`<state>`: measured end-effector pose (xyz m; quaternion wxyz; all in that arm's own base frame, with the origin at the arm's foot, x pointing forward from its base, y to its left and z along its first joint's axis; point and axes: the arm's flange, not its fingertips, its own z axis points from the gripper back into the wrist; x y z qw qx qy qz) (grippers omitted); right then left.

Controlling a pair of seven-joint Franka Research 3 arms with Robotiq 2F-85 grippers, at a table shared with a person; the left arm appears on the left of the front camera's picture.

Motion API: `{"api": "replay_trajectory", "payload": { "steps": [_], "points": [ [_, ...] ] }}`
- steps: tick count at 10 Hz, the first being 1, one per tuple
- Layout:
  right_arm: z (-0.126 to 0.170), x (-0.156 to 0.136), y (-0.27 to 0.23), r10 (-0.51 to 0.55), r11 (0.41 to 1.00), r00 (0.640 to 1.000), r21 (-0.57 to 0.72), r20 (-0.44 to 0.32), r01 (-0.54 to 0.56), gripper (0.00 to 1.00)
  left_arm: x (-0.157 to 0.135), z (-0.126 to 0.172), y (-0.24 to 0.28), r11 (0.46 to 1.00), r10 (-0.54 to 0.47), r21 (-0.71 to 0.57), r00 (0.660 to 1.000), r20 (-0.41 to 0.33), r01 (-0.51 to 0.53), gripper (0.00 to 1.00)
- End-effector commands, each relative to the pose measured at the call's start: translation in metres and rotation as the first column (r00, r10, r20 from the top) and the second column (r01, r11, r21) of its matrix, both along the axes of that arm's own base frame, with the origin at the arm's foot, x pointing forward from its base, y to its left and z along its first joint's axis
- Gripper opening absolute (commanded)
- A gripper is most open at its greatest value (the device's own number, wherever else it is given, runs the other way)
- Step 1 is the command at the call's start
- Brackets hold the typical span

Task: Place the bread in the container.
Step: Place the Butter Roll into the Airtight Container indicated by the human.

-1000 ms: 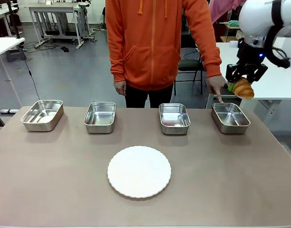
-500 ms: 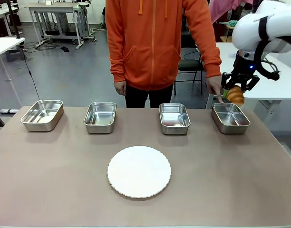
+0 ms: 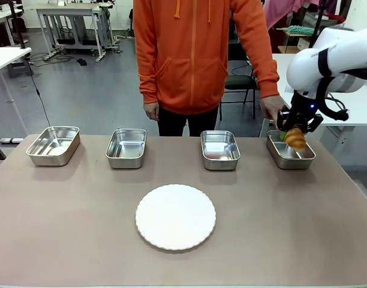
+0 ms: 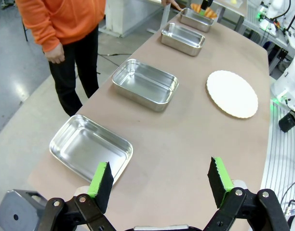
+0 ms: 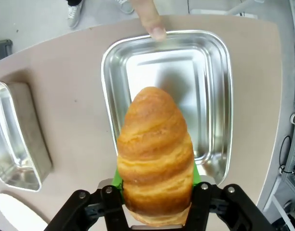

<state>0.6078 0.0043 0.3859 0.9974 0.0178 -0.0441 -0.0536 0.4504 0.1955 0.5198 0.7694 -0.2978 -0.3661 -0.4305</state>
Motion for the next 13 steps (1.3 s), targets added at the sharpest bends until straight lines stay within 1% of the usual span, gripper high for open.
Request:
{"api": "replay_trajectory", "payload": {
  "steps": [1, 5, 6, 8, 11, 12, 13],
  "points": [
    [-0.004, -0.007, -0.001, -0.008, 0.999, 0.999, -0.042, 0.037, 0.009, 0.56, -0.001, 0.003, -0.002, 1.0, -0.007, -0.003, 1.0, 0.009, 0.007, 1.0],
    [-0.014, 0.003, -0.005, -0.011, 0.999, 0.997, -0.043, 0.071, 0.014, 0.56, -0.001, 0.003, -0.002, 1.0, -0.007, -0.003, 1.0, 0.009, 0.007, 1.0],
    [-0.014, 0.008, -0.006, -0.016, 0.999, 0.997, -0.042, 0.076, 0.02, 0.99, -0.001, 0.003, -0.002, 1.0, -0.007, -0.003, 1.0, 0.009, 0.007, 1.0],
    [-0.017, 0.013, -0.007, -0.015, 0.998, 0.996, -0.054, 0.084, 0.02, 1.0, -0.001, 0.003, -0.002, 1.0, -0.007, -0.003, 1.0, 0.009, 0.007, 1.0],
    [-0.021, 0.014, -0.01, -0.017, 0.999, 0.995, -0.05, 0.098, 0.022, 1.0, -0.001, 0.003, -0.002, 1.0, -0.007, -0.003, 1.0, 0.009, 0.007, 1.0],
    [-0.019, 0.011, -0.009, -0.028, 0.999, 0.99, -0.037, 0.139, 0.033, 1.0, -0.001, 0.003, -0.002, 1.0, -0.007, -0.003, 1.0, 0.009, 0.007, 1.0],
    [-0.008, 0.012, -0.016, -0.038, 0.996, 0.999, -0.076, 0.028, 0.04, 1.0, -0.001, 0.003, -0.002, 1.0, -0.007, -0.003, 1.0, 0.009, 0.007, 1.0]
  ]
}}
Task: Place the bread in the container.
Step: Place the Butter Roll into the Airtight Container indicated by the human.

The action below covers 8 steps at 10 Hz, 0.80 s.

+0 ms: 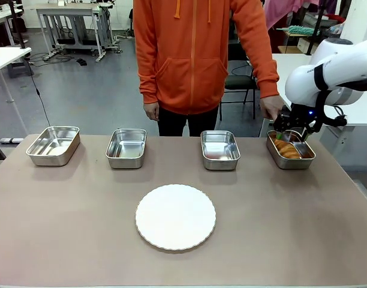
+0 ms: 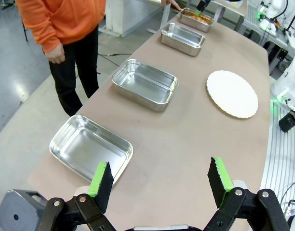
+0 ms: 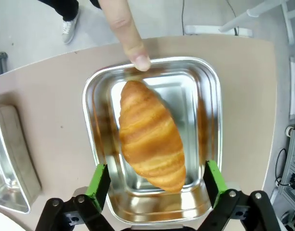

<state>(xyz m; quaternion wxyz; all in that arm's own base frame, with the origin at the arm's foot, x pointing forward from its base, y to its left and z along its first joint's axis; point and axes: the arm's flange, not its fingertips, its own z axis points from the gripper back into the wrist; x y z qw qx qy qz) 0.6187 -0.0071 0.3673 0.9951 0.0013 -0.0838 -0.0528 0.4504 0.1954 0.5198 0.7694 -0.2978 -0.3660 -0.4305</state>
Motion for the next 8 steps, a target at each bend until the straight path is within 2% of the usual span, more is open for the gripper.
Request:
{"api": "replay_trajectory", "payload": {
  "steps": [1, 8],
  "points": [
    [-0.0014, 0.0004, 0.0027, 0.004, 1.0, 1.0, 0.007, 0.013, -0.004, 1.0, -0.0009, 0.0027, -0.0019, 1.0, -0.007, -0.003, 1.0, 0.009, 0.007, 1.0],
    [-0.0003, 0.0006, 0.0014, 0.003, 1.0, 1.0, 0.0, -0.001, -0.003, 1.0, -0.0009, 0.0027, -0.0019, 1.0, -0.007, -0.003, 1.0, 0.009, 0.007, 1.0]
  ]
}}
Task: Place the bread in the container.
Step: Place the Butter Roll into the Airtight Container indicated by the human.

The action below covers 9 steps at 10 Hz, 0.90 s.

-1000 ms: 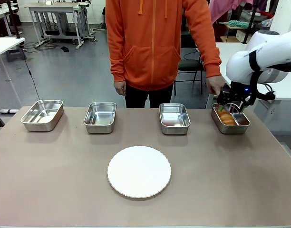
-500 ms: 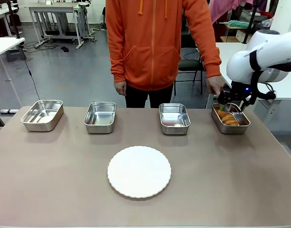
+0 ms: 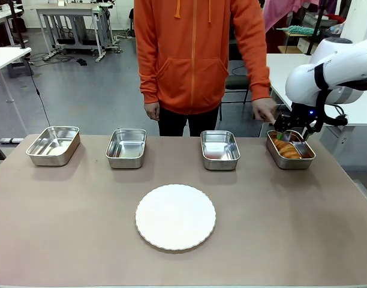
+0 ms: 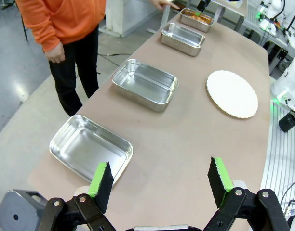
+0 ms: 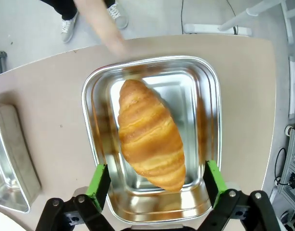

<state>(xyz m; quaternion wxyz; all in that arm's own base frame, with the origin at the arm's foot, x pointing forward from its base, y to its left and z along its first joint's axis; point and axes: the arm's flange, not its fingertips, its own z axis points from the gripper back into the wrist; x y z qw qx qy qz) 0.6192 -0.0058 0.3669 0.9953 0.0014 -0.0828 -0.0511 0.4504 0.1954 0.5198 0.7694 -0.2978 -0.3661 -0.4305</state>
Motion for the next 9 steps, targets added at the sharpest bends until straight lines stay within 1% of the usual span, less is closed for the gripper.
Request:
{"api": "replay_trajectory", "payload": {
  "steps": [1, 2, 3, 4, 5, 6, 7, 8, 9],
  "points": [
    [0.015, -0.016, 0.008, -0.015, 1.0, 0.998, 0.006, 0.067, 0.014, 1.0, -0.001, 0.003, -0.002, 1.0, -0.007, -0.003, 1.0, 0.009, 0.007, 1.0],
    [0.037, -0.045, 0.013, -0.041, 0.999, 0.988, 0.001, 0.15, 0.041, 1.0, -0.001, 0.003, -0.002, 1.0, -0.007, -0.003, 1.0, 0.009, 0.007, 1.0],
    [0.05, -0.069, 0.019, -0.064, 0.998, 0.978, -0.001, 0.199, 0.065, 1.0, -0.001, 0.003, -0.002, 1.0, -0.007, -0.003, 1.0, 0.009, 0.007, 1.0],
    [0.058, -0.095, 0.026, -0.09, 0.996, 0.972, 0.018, 0.218, 0.088, 1.0, -0.001, 0.003, -0.002, 1.0, -0.007, -0.003, 1.0, 0.009, 0.007, 1.0],
    [0.06, -0.112, 0.031, -0.078, 0.997, 0.974, 0.038, 0.211, 0.072, 1.0, -0.001, 0.003, -0.002, 1.0, -0.007, -0.003, 1.0, 0.009, 0.007, 1.0],
    [0.061, -0.139, 0.04, -0.083, 0.996, 0.975, 0.034, 0.207, 0.078, 1.0, -0.001, 0.003, -0.002, 1.0, -0.007, -0.003, 1.0, 0.009, 0.007, 1.0],
    [0.058, -0.163, 0.047, -0.076, 0.997, 0.976, 0.038, 0.204, 0.07, 1.0, -0.001, 0.003, -0.002, 1.0, -0.007, -0.003, 1.0, 0.009, 0.007, 1.0],
    [0.054, -0.186, 0.056, -0.058, 0.998, 0.973, 0.029, 0.225, 0.052, 1.0, -0.001, 0.003, -0.002, 1.0, -0.007, -0.003, 1.0, 0.009, 0.007, 1.0],
    [0.049, -0.203, 0.062, -0.037, 0.999, 0.971, 0.007, 0.236, 0.037, 1.0, -0.001, 0.003, -0.002, 1.0, -0.007, -0.003, 1.0, 0.009, 0.007, 1.0]
  ]
}}
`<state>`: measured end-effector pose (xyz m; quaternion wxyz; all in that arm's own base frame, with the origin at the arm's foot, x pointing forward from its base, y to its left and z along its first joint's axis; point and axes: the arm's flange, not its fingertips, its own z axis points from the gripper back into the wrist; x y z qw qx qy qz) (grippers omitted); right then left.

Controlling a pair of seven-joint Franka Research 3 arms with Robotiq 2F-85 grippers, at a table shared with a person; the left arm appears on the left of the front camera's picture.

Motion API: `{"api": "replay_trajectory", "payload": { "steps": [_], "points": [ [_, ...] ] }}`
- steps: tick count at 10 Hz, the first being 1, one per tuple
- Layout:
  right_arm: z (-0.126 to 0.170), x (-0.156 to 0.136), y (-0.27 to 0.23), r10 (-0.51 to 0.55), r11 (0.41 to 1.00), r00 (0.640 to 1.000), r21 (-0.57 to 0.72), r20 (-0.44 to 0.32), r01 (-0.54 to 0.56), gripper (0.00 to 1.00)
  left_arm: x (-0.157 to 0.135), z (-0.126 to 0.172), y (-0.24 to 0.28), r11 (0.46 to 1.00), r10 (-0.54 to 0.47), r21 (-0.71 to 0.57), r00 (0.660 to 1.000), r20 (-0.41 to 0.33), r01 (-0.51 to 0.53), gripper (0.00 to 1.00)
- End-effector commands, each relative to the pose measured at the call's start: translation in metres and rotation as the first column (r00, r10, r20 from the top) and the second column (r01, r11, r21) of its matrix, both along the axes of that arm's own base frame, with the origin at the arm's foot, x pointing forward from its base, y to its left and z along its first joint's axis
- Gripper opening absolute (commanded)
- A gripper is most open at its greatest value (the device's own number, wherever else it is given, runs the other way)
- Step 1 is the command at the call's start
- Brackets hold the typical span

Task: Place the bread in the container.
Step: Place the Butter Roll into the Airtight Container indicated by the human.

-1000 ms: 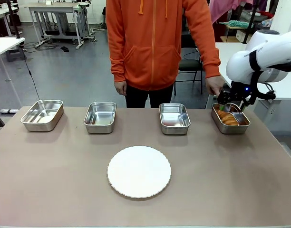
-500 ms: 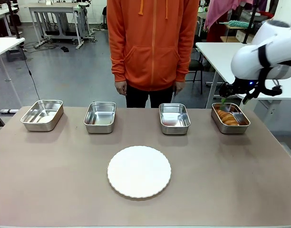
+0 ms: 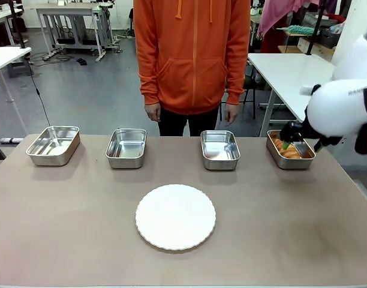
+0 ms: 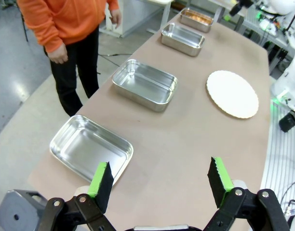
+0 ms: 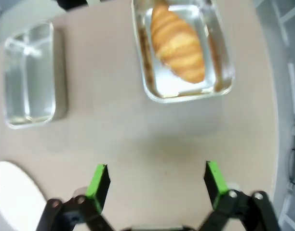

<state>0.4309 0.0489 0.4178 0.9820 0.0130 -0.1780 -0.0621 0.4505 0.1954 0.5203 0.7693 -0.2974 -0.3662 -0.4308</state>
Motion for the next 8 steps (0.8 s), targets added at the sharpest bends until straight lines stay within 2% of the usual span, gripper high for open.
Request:
{"api": "replay_trajectory", "payload": {
  "steps": [1, 3, 4, 5, 8],
  "points": [
    [-0.009, -0.024, 0.01, -0.004, 1.0, 0.999, -0.015, 0.043, 0.004, 1.0, -0.001, 0.002, -0.002, 1.0, -0.007, -0.004, 1.0, 0.008, 0.007, 1.0],
    [-0.02, -0.027, 0.014, 0.044, 0.999, 0.998, -0.019, 0.043, -0.044, 1.0, -0.001, 0.002, -0.002, 1.0, -0.007, -0.004, 1.0, 0.008, 0.007, 1.0],
    [-0.025, -0.009, 0.007, 0.063, 0.997, 0.997, -0.052, 0.041, -0.061, 1.0, -0.001, 0.002, -0.002, 1.0, -0.007, -0.004, 1.0, 0.008, 0.007, 1.0],
    [-0.009, -0.019, 0.015, 0.037, 0.999, 0.999, -0.019, 0.014, -0.036, 1.0, -0.001, 0.002, -0.002, 1.0, -0.007, -0.004, 1.0, 0.008, 0.007, 1.0],
    [-0.009, -0.019, 0.015, 0.037, 0.999, 0.999, -0.019, 0.014, -0.036, 1.0, -0.001, 0.002, -0.002, 1.0, -0.007, -0.004, 1.0, 0.008, 0.007, 1.0]
  ]
}}
